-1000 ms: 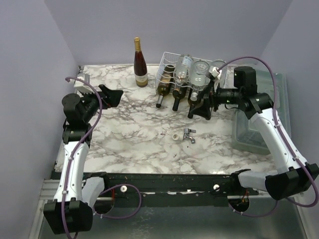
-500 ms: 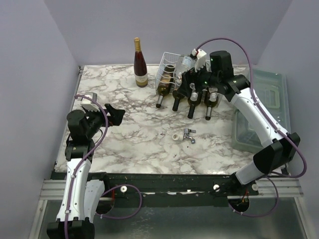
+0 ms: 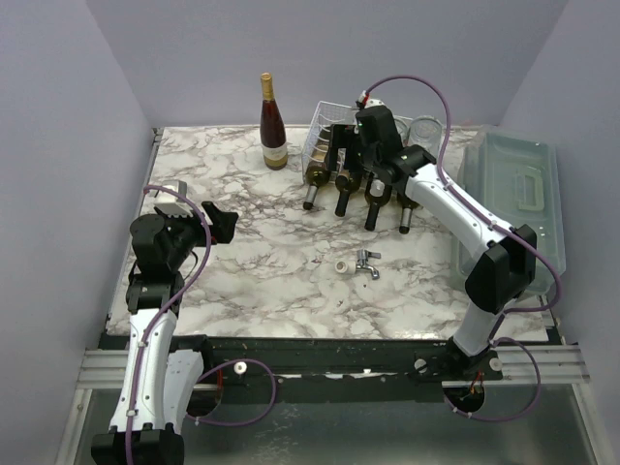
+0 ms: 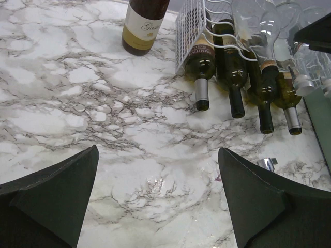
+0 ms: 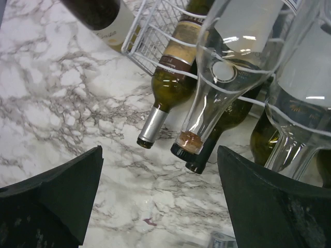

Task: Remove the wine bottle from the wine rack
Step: Pick up the wine bottle from the wine rack.

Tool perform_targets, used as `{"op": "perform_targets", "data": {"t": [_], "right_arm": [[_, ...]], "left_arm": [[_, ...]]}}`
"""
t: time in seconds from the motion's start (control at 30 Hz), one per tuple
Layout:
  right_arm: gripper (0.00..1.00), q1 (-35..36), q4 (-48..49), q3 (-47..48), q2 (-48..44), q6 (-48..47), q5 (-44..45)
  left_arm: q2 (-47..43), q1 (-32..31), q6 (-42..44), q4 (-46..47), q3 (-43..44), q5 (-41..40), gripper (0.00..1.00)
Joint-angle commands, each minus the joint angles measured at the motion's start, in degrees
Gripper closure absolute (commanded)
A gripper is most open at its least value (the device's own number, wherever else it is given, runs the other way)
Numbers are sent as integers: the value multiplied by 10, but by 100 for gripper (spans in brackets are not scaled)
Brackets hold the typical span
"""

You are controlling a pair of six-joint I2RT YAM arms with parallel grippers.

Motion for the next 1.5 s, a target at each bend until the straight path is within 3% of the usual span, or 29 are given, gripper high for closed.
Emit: {"op": "perform_targets", "data": {"t": [0.0, 0.17, 0.43, 0.83, 1.17, 1.47], "right_arm": [[11, -1, 8, 9, 31, 95, 103], [17, 1, 39, -40, 34, 148, 108], [19, 1, 43, -22, 80, 186, 115], [40, 0, 31, 23, 141, 221, 149], [44, 1, 22, 38, 164, 236, 166], [65, 1, 25, 34, 157, 239, 166]], "left_arm": [[-12, -1, 8, -11, 1, -13, 1], [-14, -1, 5, -11, 2, -11, 1], [-15, -1, 3, -11, 2, -13, 1], [-21, -1, 5, -11, 2, -16, 1], [-25, -1, 6, -12, 2, -16, 1], [-27, -1, 7, -12, 3, -16, 1]]}}
